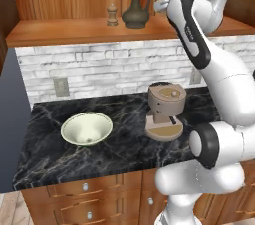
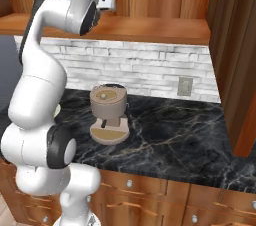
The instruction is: Retrieve the bottle and the shaker from the cabinet and place them next to the mixing bowl on the counter. Then add garlic from the fridge to the mixing bowl.
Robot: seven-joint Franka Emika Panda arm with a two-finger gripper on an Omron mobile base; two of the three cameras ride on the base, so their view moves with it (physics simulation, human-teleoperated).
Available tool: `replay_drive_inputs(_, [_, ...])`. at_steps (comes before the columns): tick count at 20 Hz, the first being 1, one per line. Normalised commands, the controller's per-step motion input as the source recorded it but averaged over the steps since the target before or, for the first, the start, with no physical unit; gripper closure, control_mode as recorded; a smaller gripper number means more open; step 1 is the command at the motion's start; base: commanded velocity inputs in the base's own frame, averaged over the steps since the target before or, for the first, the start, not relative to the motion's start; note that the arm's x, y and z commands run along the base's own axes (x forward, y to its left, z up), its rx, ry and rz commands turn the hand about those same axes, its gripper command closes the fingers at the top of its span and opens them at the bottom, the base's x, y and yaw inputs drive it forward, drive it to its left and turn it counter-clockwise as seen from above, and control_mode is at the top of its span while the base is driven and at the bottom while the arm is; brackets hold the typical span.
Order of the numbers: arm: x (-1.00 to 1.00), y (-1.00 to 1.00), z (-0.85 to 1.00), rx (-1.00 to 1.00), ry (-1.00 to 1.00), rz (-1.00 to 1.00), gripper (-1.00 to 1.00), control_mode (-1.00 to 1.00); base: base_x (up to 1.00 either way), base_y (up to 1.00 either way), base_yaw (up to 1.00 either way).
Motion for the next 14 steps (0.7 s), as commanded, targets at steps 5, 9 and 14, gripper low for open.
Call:
replay_drive_inputs(5, [0.43, 0.05, 0.02, 0.00, -0.02, 0.15, -1.00, -1.00, 0.00, 0.00, 0.00])
replay_drive_inputs(9, [0.25, 0.14, 0.00, -0.01, -0.03, 0.15, -1.00, -1.00, 0.00, 0.00, 0.00])
replay_drive_inputs(14, [0.37, 0.21, 0.00, -0.06, 0.00, 0.02, -1.00, -1.00, 0.00, 0.00, 0.00])
